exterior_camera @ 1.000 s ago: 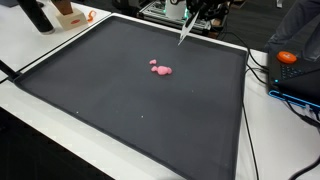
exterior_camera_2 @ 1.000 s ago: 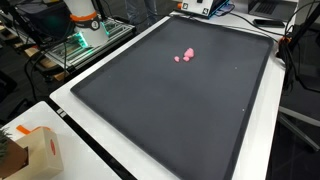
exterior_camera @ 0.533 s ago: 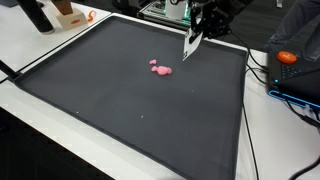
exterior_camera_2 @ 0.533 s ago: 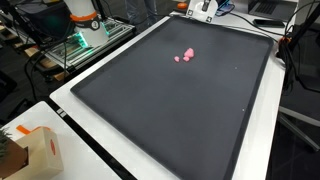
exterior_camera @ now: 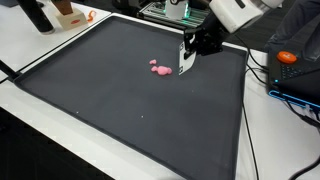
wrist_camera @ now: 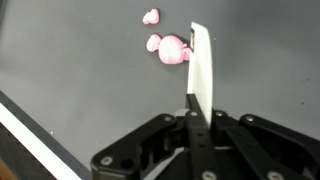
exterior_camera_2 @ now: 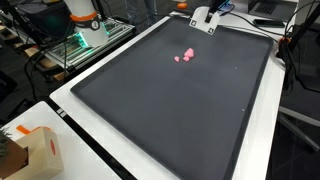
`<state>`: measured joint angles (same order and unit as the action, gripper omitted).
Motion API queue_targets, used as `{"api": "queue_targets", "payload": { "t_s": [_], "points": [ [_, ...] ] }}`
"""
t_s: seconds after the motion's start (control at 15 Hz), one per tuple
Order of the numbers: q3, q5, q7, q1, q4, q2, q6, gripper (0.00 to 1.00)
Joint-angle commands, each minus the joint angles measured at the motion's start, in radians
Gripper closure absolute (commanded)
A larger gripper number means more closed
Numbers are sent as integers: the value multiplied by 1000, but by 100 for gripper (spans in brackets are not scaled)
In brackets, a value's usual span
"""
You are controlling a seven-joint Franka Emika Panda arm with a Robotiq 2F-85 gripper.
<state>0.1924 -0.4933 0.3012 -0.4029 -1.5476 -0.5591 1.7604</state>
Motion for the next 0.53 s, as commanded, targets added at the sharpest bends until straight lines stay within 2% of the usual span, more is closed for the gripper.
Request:
{"api": "queue_targets", "payload": {
  "t_s": [0.0, 0.47],
  "points": [
    [-24, 34, -68, -14, 77, -71, -35, 99],
    [-39, 69, -134, -12, 143, -143, -49, 99]
  ]
}}
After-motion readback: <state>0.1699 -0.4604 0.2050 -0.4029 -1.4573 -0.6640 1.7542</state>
